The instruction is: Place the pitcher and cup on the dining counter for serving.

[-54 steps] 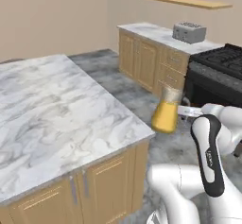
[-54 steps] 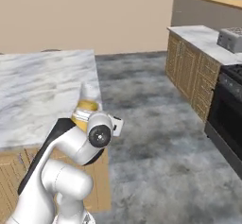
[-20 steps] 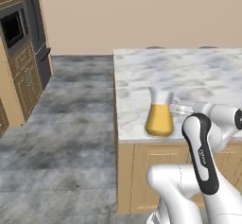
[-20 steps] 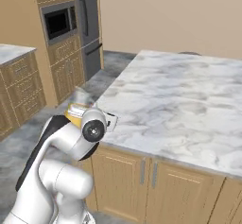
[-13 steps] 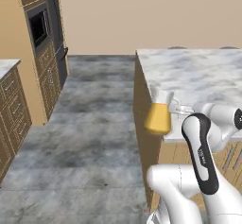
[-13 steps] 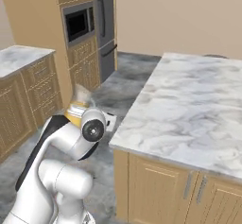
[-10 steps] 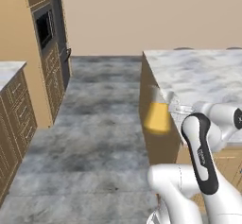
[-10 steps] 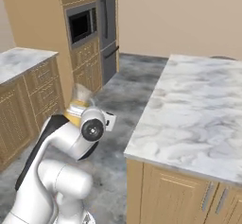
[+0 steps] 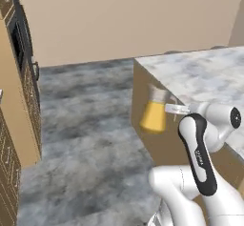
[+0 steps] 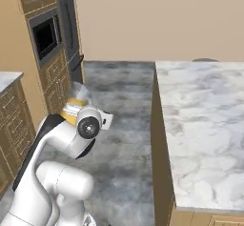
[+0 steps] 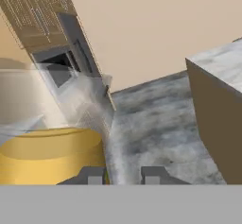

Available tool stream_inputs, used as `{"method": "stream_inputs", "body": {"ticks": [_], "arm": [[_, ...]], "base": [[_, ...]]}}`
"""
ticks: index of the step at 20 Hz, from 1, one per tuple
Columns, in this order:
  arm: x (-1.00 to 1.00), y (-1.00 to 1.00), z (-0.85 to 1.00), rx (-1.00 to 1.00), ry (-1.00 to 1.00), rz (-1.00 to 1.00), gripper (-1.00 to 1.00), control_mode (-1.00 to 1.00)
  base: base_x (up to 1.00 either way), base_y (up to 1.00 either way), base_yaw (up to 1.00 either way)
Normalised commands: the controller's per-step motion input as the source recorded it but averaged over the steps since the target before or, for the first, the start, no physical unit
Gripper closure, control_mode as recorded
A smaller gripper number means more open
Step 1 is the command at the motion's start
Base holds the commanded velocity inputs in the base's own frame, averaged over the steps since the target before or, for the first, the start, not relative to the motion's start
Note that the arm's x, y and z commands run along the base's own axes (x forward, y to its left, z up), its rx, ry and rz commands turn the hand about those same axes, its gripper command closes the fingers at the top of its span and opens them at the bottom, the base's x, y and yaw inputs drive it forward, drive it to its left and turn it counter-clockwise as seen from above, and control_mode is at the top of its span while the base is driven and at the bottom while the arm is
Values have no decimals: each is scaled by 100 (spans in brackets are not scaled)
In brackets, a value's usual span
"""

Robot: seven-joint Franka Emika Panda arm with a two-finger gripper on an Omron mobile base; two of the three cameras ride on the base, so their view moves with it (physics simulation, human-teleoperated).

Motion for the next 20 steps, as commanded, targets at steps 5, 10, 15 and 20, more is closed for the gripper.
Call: {"method": "stream_inputs", "body": {"ticks": [5,10,15,20], "arm": [[0,0,0,0,0,0,100,100],[0,0,0,0,0,0,100,100],[0,0,0,0,0,0,100,100],[0,0,0,0,0,0,100,100]], "base": [[100,99,-56],[99,94,-61],[83,79,-71],[81,78,-71]]}}
